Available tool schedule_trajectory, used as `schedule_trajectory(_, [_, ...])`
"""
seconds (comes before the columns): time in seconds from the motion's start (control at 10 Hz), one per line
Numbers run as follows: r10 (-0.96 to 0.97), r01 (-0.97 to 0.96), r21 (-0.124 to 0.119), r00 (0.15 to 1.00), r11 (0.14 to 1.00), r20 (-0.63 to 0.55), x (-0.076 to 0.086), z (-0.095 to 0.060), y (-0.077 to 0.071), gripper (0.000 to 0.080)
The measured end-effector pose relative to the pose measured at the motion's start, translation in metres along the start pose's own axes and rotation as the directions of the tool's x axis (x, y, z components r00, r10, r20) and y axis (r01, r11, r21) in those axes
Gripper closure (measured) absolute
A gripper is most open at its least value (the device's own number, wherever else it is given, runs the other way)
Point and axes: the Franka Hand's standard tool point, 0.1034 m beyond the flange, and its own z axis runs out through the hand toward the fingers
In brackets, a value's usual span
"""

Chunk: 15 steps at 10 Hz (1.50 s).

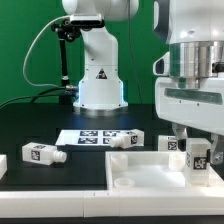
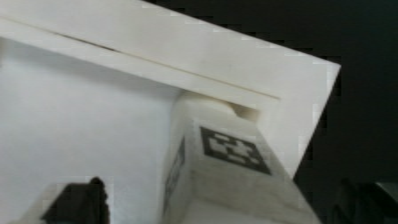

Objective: Assemble one leg

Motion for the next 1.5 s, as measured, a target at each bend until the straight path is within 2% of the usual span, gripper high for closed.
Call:
schedule_trajectory(0.6, [0.000,0.000,0.000,1.000,1.000,0.000,0.000,0.000,0.000,0.0150])
schedule_trajectory(0.7, [-0.166,0.166,-0.001,0.986,0.986,-0.001,0.003,0.000,0.000,0.0150])
schedule_trajectory(0.9, [-0.506,0.506,0.006,0.862,0.863,0.012,-0.005,0.003,0.001,0.0150])
schedule_trajectory(1.0, [-0.646,0.646,0.004,0.763,0.763,0.027,-0.007,0.005,0.004,0.0150])
schedule_trajectory(1.1, [-0.658,0.657,0.015,0.753,0.753,0.008,-0.009,0.005,0.003,0.0150])
schedule_trajectory(1.2, [-0.704,0.704,0.013,0.710,0.710,0.008,-0.008,0.005,0.004,0.0150])
schedule_trajectory(1.4, [-0.819,0.819,0.001,0.574,0.574,0.000,-0.005,0.006,0.004,0.0150])
schedule_trajectory(1.5, [-0.929,0.928,-0.032,0.371,0.371,-0.014,-0.005,0.004,0.002,0.0150])
